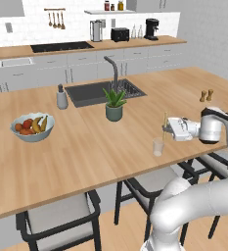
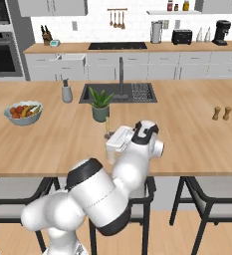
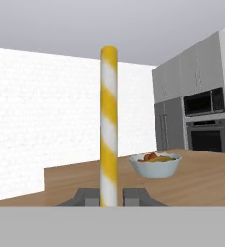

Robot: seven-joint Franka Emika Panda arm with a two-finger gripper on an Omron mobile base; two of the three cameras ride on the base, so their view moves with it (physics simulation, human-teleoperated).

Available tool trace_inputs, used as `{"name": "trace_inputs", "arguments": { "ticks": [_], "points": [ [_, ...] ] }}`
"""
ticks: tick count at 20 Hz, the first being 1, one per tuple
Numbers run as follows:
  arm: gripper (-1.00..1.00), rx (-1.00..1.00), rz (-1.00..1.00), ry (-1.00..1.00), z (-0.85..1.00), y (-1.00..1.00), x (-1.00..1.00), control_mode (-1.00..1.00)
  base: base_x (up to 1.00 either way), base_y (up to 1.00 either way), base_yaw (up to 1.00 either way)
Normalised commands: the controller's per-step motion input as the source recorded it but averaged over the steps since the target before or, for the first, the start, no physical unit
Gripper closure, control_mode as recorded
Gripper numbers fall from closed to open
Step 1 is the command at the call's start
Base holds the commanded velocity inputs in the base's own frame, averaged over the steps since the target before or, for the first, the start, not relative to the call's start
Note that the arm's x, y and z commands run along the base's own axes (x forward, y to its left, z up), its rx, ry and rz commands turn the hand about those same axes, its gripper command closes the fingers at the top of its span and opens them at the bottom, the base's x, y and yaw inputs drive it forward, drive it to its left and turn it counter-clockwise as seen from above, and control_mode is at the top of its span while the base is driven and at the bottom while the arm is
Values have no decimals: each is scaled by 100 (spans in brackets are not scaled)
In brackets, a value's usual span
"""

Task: Take a straw from the drawer in front and place it inside the glass cup on the dining counter.

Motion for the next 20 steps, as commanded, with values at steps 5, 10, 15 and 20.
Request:
{"name": "trace_inputs", "arguments": {
  "ticks": [5,10,15,20],
  "points": [
    [100,0,0,0,-26,0,11,-100,0,0,0],
    [100,0,0,0,-12,0,23,-100,0,0,0],
    [100,0,0,0,-17,-6,13,-100,0,0,0],
    [100,0,0,0,-20,-26,0,-100,0,0,0]
  ]
}}
